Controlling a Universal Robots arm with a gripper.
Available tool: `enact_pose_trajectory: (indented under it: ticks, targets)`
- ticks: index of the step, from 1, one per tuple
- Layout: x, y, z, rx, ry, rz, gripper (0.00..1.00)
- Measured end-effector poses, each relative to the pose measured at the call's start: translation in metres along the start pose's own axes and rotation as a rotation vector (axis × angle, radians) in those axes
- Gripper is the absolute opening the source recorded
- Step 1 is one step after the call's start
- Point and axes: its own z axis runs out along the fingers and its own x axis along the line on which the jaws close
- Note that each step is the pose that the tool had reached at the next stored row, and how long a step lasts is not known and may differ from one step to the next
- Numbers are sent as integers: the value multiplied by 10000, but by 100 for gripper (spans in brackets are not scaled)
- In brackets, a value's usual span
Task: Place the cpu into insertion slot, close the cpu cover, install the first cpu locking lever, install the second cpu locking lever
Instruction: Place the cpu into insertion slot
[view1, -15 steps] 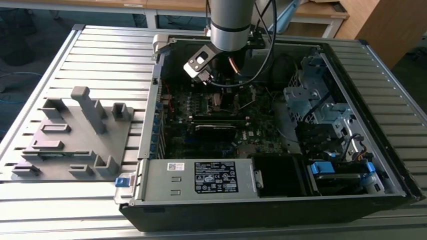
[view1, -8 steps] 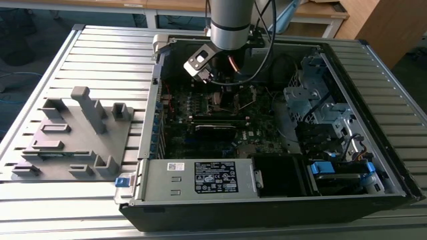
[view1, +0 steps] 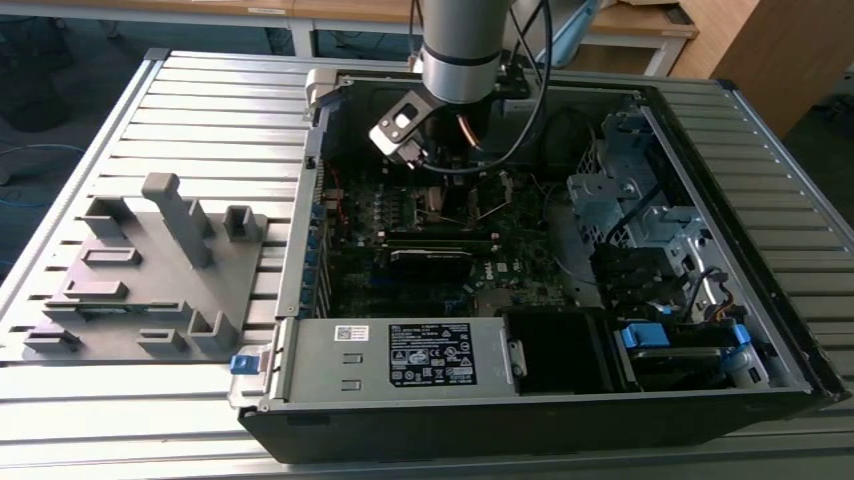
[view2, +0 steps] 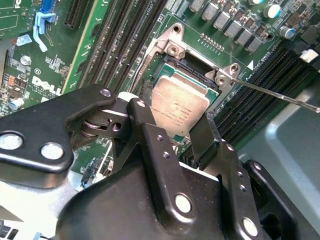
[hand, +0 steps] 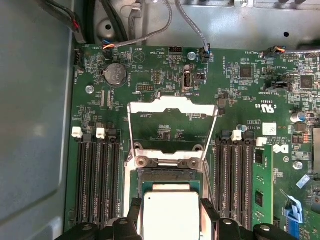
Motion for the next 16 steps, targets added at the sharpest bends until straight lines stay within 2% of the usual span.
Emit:
enact_pose_trajectory:
  ticks: [16]
  targets:
    - [33, 0, 106, 1, -44, 54, 54]
